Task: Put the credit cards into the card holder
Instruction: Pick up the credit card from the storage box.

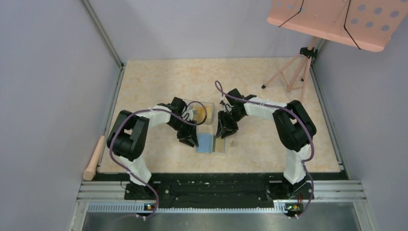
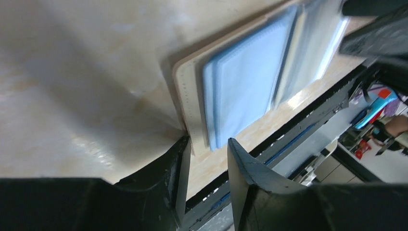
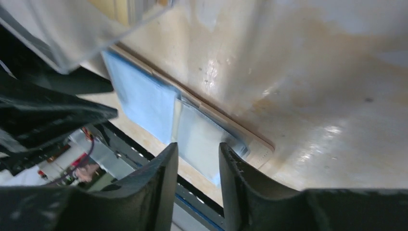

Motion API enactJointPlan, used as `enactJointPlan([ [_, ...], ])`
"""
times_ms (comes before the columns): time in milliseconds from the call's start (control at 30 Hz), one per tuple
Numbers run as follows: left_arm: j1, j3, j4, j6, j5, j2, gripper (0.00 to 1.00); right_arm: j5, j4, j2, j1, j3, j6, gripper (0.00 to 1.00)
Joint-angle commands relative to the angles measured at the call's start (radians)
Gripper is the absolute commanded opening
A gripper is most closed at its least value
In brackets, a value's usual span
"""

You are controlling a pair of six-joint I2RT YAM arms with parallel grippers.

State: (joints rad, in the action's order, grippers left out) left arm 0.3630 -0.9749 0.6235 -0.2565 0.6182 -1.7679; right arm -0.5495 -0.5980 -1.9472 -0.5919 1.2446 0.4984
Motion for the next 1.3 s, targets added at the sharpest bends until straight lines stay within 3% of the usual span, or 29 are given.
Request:
enactJointPlan([
  [0, 0.049, 0.005, 0.032, 0.041, 0.048, 0.047, 0.4, 0.023, 0.084, 0.097, 0.07, 0.01, 0.05, 0.41],
  [133, 0.041, -0.047, 0.046, 0.046, -0.019, 0.13, 0.43, 0.02, 0.09, 0.087, 0.09, 0.054, 0.037, 0.54],
  [300, -0.026, -0.191, 0.045, 0.033, 0.001, 0.165, 0.46, 0.004, 0.093, 0.033, 0.091, 0.148, 0.045, 0.6],
  [433, -0.101, -0.356, 0.045, -0.008, 0.105, 0.083, 0.45, -0.006, 0.122, -0.01, 0.092, 0.215, 0.076, 0.61],
  [500, -0.143, -0.428, 0.049, -0.036, 0.148, 0.015, 0.38, 0.002, 0.126, -0.04, 0.092, 0.261, 0.095, 0.61],
  [667, -0.167, -0.612, 0.151, -0.035, 0.104, -0.154, 0.34, 0.03, 0.105, -0.13, 0.09, 0.36, 0.139, 0.6],
  [900, -0.138, -0.663, 0.239, 0.007, -0.012, -0.248, 0.33, 0.026, 0.07, -0.161, 0.083, 0.383, 0.131, 0.45],
  [1033, -0.109, -0.615, 0.214, 0.001, -0.056, -0.25, 0.34, 0.007, 0.071, -0.161, 0.076, 0.365, 0.132, 0.27],
  [1267, -0.059, -0.625, 0.212, -0.011, -0.119, -0.292, 0.37, -0.004, 0.079, -0.153, 0.067, 0.346, 0.134, 0.2],
])
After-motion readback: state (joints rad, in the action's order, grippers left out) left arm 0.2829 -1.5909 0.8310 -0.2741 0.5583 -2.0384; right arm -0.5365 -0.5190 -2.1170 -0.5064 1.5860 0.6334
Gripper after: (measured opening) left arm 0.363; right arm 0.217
